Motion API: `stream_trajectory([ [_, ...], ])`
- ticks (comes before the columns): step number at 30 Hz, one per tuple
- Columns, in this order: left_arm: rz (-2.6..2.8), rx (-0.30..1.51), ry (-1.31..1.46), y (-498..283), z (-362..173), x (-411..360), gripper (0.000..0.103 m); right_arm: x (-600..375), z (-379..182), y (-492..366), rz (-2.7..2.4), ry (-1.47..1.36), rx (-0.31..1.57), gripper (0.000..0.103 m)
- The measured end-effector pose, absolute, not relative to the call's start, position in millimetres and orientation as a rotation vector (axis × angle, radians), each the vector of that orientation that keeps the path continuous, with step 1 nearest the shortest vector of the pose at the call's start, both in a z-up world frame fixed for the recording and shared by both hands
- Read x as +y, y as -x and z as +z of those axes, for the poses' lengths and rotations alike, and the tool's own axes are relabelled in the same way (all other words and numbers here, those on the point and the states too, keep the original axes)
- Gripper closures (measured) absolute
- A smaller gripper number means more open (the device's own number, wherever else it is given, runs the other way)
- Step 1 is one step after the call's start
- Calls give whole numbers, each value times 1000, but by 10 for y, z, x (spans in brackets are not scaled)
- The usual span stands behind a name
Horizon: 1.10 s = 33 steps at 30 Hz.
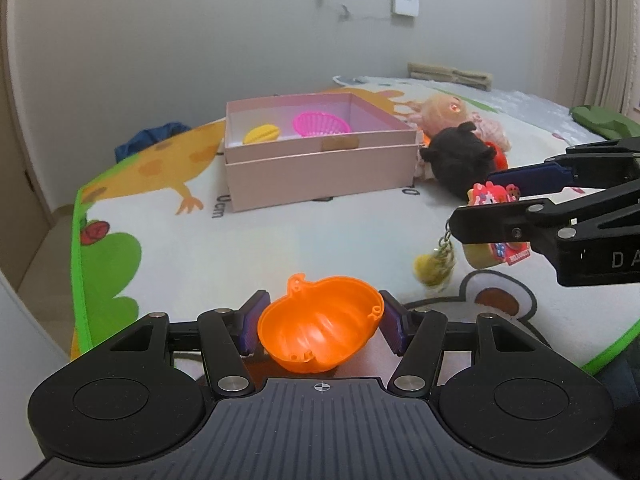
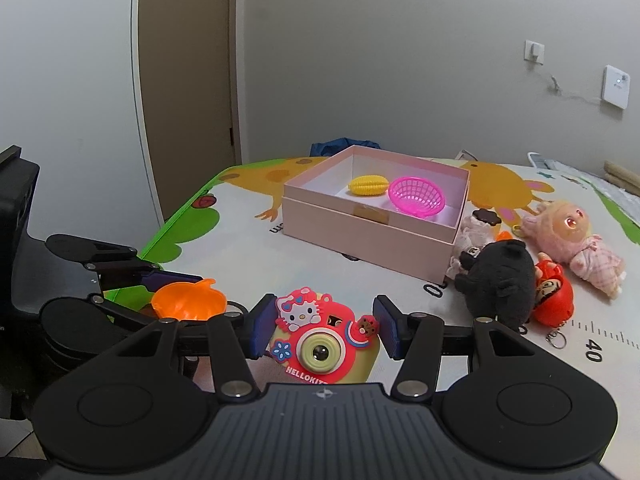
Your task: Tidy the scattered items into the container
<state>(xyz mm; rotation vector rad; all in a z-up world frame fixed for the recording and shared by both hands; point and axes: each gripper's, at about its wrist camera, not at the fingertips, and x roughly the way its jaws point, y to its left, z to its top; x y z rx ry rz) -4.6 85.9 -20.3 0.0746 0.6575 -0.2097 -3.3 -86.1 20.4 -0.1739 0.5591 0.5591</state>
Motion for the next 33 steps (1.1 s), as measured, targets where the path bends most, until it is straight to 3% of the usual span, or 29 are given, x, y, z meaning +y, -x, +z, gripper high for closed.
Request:
stream_trajectory([
  [12, -225, 535, -145, -483, 215, 899, 40, -927, 525, -477, 605, 135, 538, 51],
  [16, -193, 431, -212, -880, 411, 859, 40, -972, 820, -965, 578, 95, 478, 51],
  [21, -179, 408, -189, -1526, 409, 864, 40, -935, 770, -1663, 554, -21, 524, 51],
  [22, -174, 411, -189, -1619, 382, 866, 35, -922, 715, -1804, 557, -50, 547, 51],
  [23, -171, 411, -195, -1699, 347, 869, 22, -912, 667, -1901, 559, -70, 567, 51],
  [25, -180, 410, -202, -1806, 285, 870, 10, -916, 542, -2106, 574, -122, 621, 49],
  [33, -180, 376, -196, -1523, 257, 1008, 10, -1342, 533, -2122, 497, -150, 521, 34],
])
